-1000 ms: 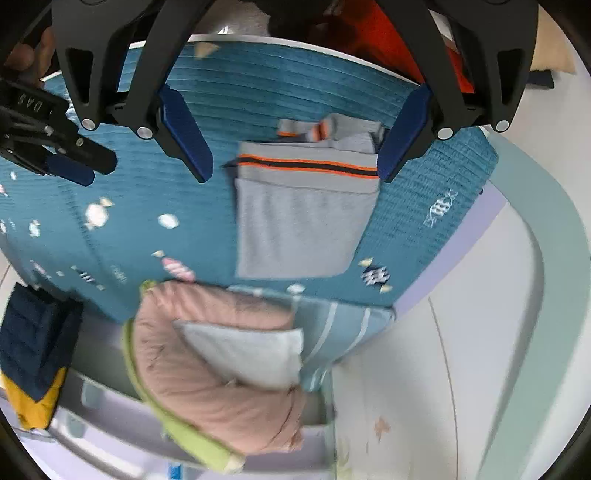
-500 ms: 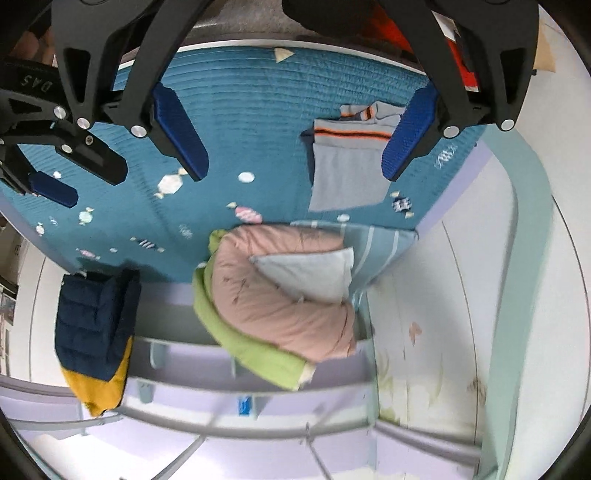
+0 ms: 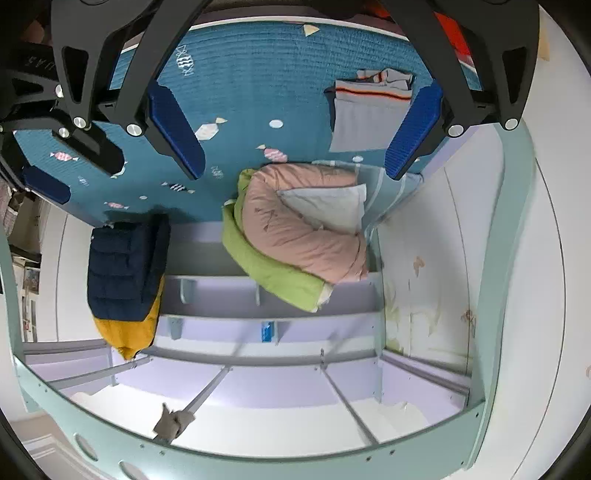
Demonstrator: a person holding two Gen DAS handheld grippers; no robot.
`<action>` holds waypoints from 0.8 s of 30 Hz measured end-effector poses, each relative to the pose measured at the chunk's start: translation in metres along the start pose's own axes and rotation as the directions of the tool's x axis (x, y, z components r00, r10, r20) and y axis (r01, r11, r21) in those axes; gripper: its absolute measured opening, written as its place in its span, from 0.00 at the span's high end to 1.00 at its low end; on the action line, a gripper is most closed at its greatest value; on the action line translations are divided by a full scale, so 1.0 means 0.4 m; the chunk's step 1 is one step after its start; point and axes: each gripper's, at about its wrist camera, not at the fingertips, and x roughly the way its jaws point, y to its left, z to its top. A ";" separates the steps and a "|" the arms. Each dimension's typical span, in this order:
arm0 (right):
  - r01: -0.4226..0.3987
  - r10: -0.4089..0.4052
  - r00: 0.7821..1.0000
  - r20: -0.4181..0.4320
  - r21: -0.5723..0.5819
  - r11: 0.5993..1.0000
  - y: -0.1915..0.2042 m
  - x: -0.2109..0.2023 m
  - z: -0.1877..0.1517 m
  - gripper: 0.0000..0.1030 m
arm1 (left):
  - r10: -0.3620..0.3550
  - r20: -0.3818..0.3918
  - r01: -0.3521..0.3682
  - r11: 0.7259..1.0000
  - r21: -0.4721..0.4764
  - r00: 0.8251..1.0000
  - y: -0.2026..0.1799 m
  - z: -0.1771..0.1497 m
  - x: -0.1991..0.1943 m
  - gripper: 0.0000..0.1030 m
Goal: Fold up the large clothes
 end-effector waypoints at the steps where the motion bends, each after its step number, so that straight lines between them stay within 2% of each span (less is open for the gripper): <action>1: 0.008 -0.007 1.000 0.016 -0.002 1.000 -0.003 -0.015 0.003 0.08 | -0.002 0.006 0.002 1.000 0.001 1.000 -0.003 0.002 -0.009 0.05; 3: 0.016 -0.016 0.999 0.052 0.000 1.000 -0.010 -0.040 0.005 0.08 | -0.007 0.020 0.007 1.000 0.012 1.000 -0.016 0.008 -0.027 0.05; 10: 0.024 -0.024 0.996 0.086 0.006 1.000 -0.025 -0.070 0.013 0.07 | 0.027 0.063 -0.028 0.999 0.027 0.998 -0.041 0.008 -0.081 0.05; 24: 0.034 -0.034 0.992 0.123 0.003 0.999 -0.024 -0.081 0.020 0.07 | 0.040 0.093 -0.042 0.999 0.021 0.995 -0.043 0.006 -0.092 0.05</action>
